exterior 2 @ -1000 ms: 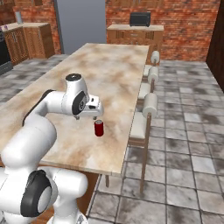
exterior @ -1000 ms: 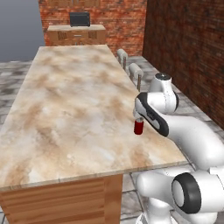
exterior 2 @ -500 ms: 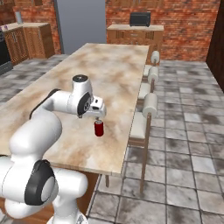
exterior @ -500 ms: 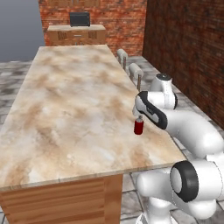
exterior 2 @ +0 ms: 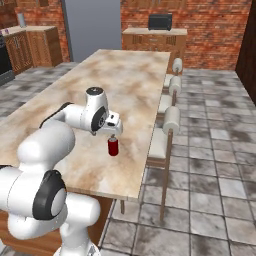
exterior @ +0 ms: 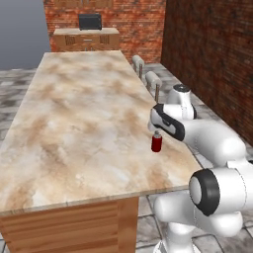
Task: Four empty soda cans are scattered around the kitchen. Gather all the cans and cluster them next to the stove for recycling.
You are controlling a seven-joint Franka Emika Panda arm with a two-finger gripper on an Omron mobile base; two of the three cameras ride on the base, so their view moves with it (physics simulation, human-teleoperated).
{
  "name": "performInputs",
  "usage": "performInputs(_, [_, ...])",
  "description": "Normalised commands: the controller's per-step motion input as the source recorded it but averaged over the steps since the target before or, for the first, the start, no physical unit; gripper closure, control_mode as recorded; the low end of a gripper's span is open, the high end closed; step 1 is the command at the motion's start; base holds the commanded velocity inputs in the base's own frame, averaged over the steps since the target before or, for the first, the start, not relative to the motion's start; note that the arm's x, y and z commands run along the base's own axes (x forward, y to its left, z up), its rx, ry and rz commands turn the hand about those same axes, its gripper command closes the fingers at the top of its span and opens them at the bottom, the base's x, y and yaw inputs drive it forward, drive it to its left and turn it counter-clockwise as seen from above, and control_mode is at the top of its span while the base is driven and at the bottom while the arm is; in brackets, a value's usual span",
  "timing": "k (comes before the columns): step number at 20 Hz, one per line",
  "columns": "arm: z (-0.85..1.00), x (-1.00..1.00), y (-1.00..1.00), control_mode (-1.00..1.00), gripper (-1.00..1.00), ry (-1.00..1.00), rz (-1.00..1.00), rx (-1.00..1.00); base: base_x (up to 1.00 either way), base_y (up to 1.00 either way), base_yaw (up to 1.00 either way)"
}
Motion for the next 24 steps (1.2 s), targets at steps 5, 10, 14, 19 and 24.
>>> performInputs(5, [-0.14,0.20,0.00,-1.00,-1.00,0.02,0.00,0.00,0.00,0.00,0.00])
performInputs(10, [-0.17,0.19,-0.02,-1.00,-1.00,0.02,0.00,-0.01,0.00,0.00,0.00])
performInputs(14, [-0.18,0.15,-0.05,-1.00,-1.00,0.01,0.00,-0.01,0.00,0.00,0.00])
performInputs(19, [-0.18,0.15,-0.04,-1.00,-1.00,0.00,0.00,-0.02,0.00,0.00,0.00])
performInputs(24, [-0.10,0.18,-0.01,-1.00,-1.00,0.00,0.00,0.00,0.00,0.00,0.00])
